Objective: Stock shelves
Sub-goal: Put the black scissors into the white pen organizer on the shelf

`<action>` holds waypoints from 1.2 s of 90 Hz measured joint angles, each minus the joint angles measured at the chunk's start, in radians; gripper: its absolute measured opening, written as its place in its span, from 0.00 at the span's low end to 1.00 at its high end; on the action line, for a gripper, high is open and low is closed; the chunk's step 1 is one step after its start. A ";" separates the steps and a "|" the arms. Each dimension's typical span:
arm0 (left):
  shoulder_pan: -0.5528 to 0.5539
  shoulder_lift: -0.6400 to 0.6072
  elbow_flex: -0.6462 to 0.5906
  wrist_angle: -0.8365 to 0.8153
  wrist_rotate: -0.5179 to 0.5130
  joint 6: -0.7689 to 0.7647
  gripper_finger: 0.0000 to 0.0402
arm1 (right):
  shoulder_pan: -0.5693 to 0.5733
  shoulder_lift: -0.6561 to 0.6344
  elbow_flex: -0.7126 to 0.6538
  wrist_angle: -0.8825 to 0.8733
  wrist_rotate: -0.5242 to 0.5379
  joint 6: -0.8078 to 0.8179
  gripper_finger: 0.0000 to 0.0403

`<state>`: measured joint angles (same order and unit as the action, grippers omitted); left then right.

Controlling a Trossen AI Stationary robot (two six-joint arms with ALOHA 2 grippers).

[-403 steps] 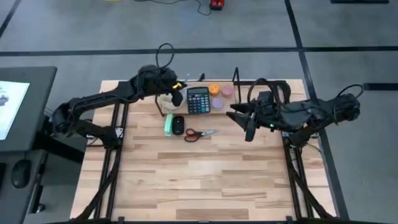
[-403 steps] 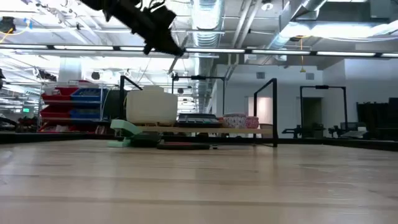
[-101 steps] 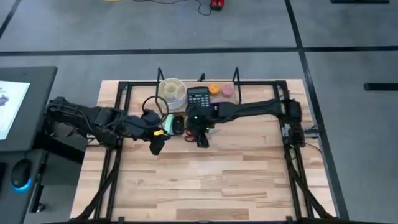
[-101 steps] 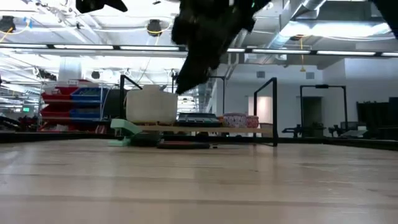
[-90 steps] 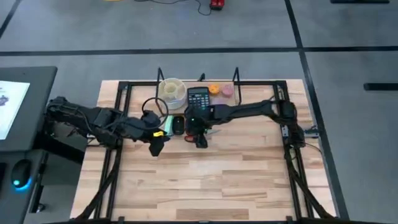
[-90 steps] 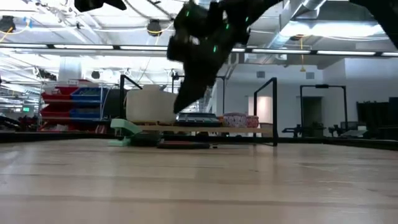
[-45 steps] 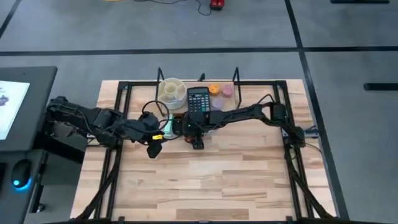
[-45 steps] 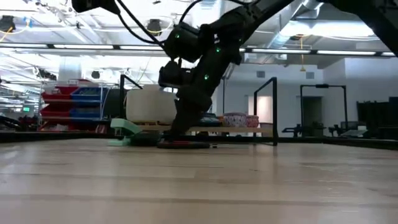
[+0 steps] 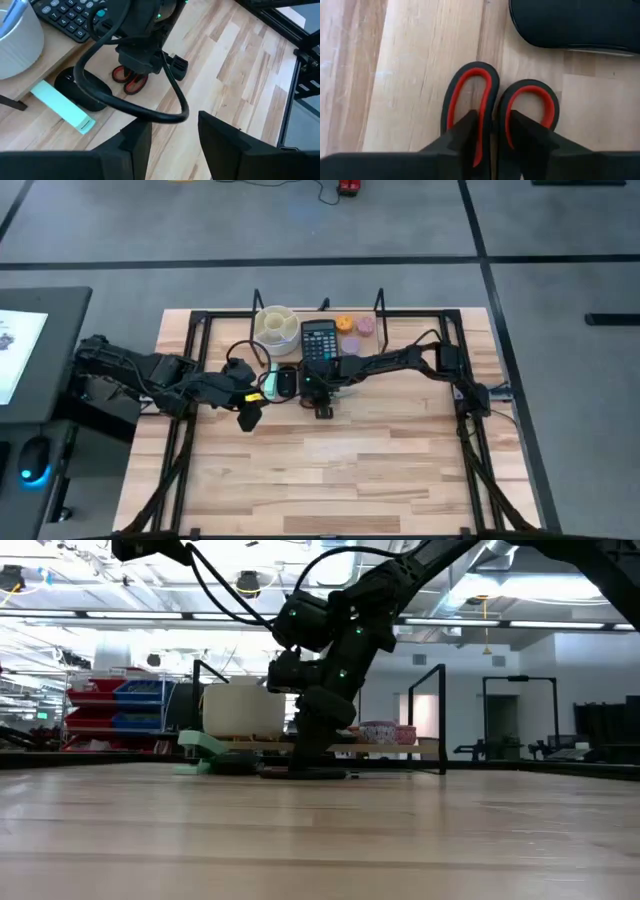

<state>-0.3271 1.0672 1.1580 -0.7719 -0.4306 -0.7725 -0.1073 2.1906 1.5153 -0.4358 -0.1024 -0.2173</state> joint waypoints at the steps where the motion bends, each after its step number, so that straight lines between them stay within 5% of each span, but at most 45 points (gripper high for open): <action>1: 0.000 0.000 0.000 0.000 0.000 -0.001 0.34 | 0.000 0.000 -0.003 -0.001 0.000 0.000 0.20; 39: 0.000 0.000 0.000 0.006 -0.020 -0.021 0.34 | 0.027 -0.048 -0.021 -0.026 -0.009 0.185 0.12; 51: 0.000 0.000 0.000 0.008 -0.021 -0.021 0.34 | 0.027 -0.107 -0.022 0.000 -0.010 0.222 0.00; 94: 0.000 0.000 0.000 0.006 -0.021 -0.021 0.34 | -0.010 -0.218 -0.020 -0.014 -0.011 0.340 0.00; 108: 0.000 0.000 0.000 0.006 -0.021 -0.021 0.34 | -0.046 -0.162 -0.020 0.011 -0.062 0.416 0.14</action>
<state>-0.3271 1.0672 1.1576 -0.7658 -0.4519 -0.7937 -0.1531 2.0289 1.4948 -0.4244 -0.1640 0.1987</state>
